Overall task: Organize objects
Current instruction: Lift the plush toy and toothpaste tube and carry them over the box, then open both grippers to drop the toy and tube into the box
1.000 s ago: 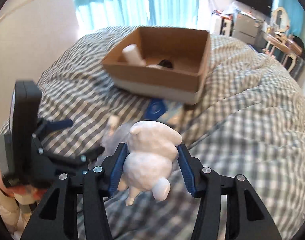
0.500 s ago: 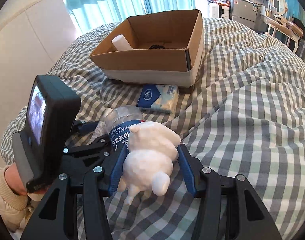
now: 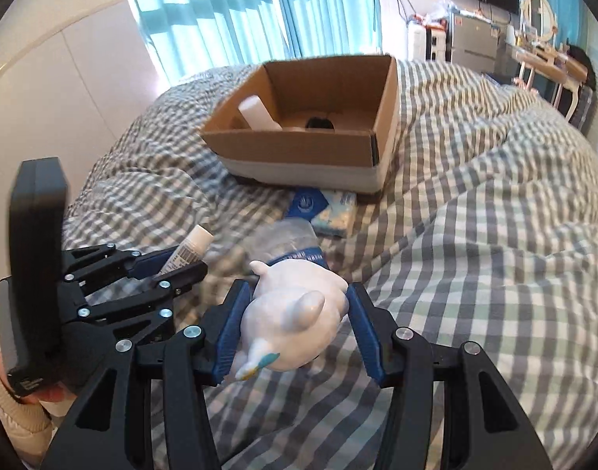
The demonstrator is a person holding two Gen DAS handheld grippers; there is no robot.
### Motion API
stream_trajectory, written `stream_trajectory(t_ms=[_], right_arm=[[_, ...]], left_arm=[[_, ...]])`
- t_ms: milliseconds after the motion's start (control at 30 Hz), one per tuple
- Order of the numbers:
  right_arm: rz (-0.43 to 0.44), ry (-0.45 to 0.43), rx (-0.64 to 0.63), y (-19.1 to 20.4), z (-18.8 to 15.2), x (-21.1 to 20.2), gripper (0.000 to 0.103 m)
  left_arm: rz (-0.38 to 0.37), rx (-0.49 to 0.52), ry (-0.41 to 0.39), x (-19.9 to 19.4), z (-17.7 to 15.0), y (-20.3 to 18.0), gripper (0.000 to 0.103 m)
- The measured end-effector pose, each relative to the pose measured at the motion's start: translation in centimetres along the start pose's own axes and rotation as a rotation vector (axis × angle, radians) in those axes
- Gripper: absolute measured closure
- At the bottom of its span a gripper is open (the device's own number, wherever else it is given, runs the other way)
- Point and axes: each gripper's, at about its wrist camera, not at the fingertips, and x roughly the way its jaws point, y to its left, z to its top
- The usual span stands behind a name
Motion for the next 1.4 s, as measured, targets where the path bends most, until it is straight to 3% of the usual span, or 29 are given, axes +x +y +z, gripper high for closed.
stream_trajectory(t_ms=[267, 600, 767, 1000, 1200, 1400], right_arm=[[-0.031, -0.087, -0.07, 2.2, 2.3, -3.6, 0.052], [0.009, -0.198, -0.087, 2.5, 12.2, -4.6, 0.052], [-0.009, -0.218, -0.075, 0.9, 17.2, -1.9, 0.052], [-0.043, -0.17, -0.054, -1.7, 22.0, 4.9, 0.052], [-0.067, -0.103, -0.048, -3.9, 24.2, 10.9, 0.052], [-0.052, -0.076, -0.025, -5.1, 24.8, 14.2, 0.052]], left_arm=[[0.005, -0.016, -0.141, -4.7, 3.0, 1.7, 0.083], [0.055, -0.008, -0.267, -5.2, 11.7, 4.2, 0.082], [0.064, -0.021, -0.273, -2.0, 16.4, 5.5, 0.082], [0.06, -0.024, -0.23, 4.8, 20.9, 6.7, 0.082], [0.058, 0.013, -0.182, 10.4, 22.3, 6.9, 0.082], [0.048, 0.041, -0.174, 13.2, 22.2, 7.2, 0.082]])
